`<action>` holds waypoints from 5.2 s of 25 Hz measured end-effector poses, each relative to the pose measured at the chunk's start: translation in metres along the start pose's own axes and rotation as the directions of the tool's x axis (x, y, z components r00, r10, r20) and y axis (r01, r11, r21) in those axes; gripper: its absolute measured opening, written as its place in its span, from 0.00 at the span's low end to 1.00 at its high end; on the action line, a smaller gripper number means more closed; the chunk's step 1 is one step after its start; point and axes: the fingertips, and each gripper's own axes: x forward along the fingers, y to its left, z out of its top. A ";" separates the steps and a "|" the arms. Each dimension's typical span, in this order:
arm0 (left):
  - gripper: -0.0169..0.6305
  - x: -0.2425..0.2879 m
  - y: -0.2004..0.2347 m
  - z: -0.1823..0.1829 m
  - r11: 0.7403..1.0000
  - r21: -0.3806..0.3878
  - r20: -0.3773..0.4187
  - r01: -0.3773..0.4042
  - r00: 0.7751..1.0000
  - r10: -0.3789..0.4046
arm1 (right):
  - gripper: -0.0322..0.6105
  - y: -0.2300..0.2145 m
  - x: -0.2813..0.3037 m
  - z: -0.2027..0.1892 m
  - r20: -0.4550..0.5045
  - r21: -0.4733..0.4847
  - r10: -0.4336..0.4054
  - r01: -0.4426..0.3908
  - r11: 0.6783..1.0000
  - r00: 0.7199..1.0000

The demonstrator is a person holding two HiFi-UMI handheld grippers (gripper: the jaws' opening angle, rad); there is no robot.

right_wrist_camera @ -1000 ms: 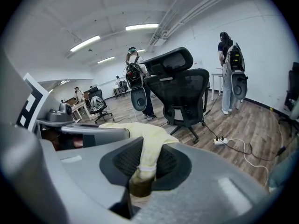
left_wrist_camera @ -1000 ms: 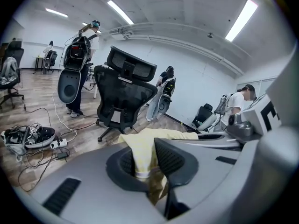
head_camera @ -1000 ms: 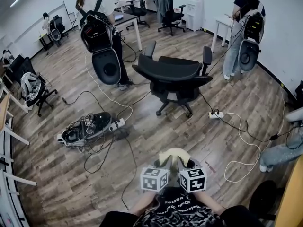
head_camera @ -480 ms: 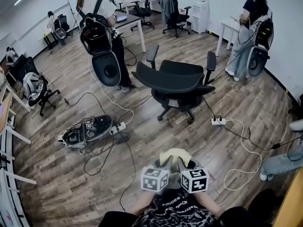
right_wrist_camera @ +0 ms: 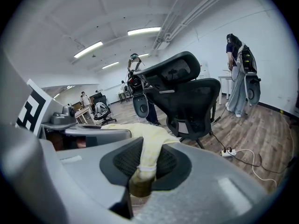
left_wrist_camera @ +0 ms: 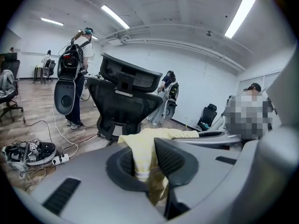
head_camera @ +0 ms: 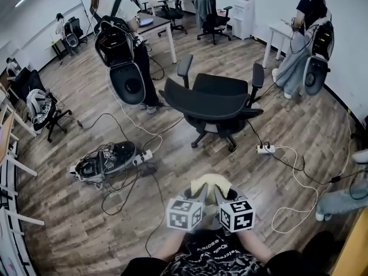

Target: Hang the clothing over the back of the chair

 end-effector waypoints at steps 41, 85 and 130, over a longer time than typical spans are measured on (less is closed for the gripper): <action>0.11 -0.061 0.000 0.217 0.992 0.119 0.264 -0.043 0.964 0.010 | 0.12 0.051 -0.031 0.215 0.260 -0.218 0.130 -0.073 0.973 0.957; 0.11 -0.068 -0.033 0.482 0.944 0.323 0.571 -0.070 0.810 -0.135 | 0.13 0.037 -0.067 0.473 0.522 -0.396 0.296 -0.080 0.915 0.800; 0.11 -0.009 -0.018 0.474 0.954 0.300 0.467 -0.023 0.875 -0.126 | 0.13 -0.006 -0.028 0.464 0.475 -0.363 0.212 -0.030 0.931 0.854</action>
